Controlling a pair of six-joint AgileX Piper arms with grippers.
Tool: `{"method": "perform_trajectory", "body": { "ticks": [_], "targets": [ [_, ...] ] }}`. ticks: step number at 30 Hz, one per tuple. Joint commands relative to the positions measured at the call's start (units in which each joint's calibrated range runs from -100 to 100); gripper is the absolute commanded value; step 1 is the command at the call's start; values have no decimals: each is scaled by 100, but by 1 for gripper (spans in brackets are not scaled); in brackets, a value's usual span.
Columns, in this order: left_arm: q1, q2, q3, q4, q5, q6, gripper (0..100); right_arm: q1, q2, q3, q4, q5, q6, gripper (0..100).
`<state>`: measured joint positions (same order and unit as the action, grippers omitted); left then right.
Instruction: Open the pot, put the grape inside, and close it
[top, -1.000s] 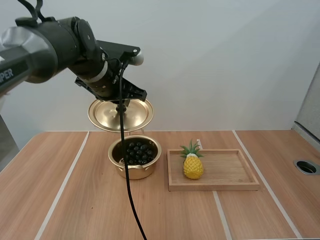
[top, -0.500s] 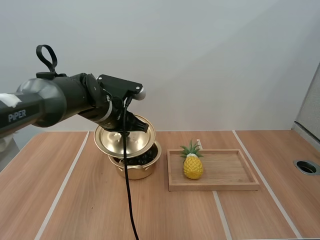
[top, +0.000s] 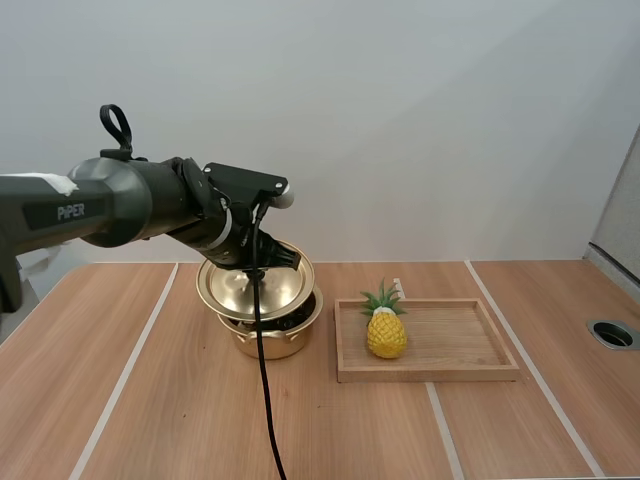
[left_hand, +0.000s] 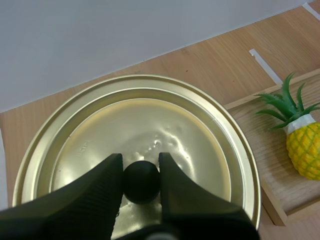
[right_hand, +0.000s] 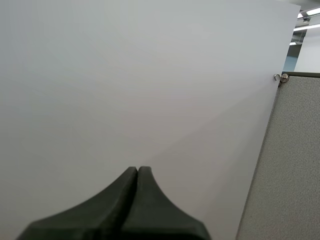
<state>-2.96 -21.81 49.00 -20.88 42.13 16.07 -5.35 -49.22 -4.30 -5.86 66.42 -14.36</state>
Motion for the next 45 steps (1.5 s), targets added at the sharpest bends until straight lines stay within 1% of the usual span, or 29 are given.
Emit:
{"method": "perform_trajectory", "body": {
  "ticks": [1,4,8,11,30,33,37,38,45],
  "targets": [
    [-6,94,20,-119,-300,47,0,-18,-77,-36,-20,-42,26,0],
    [-22,201,20,-133,-423,77,0,-18,-77,-36,-20,-42,26,0],
    [-22,364,20,-464,-424,419,0,-18,-77,-36,-20,-42,26,0],
    [-22,469,20,-617,-424,497,0,-18,-77,-36,-20,-42,26,0],
    [-22,1076,20,-642,-618,605,0,-18,-77,-36,-43,-42,26,0],
    [-22,1118,20,-886,-719,690,0,-18,-77,-36,-43,-42,26,0],
    [-22,1118,20,-1609,-743,1201,0,-18,-77,-36,-43,-42,26,0],
    [-22,1131,20,-1703,-743,1290,0,-18,-77,-36,-43,-42,26,0],
    [-22,1145,20,-1610,-706,1310,0,-18,-77,-36,-43,-42,26,0]
  ]
}}
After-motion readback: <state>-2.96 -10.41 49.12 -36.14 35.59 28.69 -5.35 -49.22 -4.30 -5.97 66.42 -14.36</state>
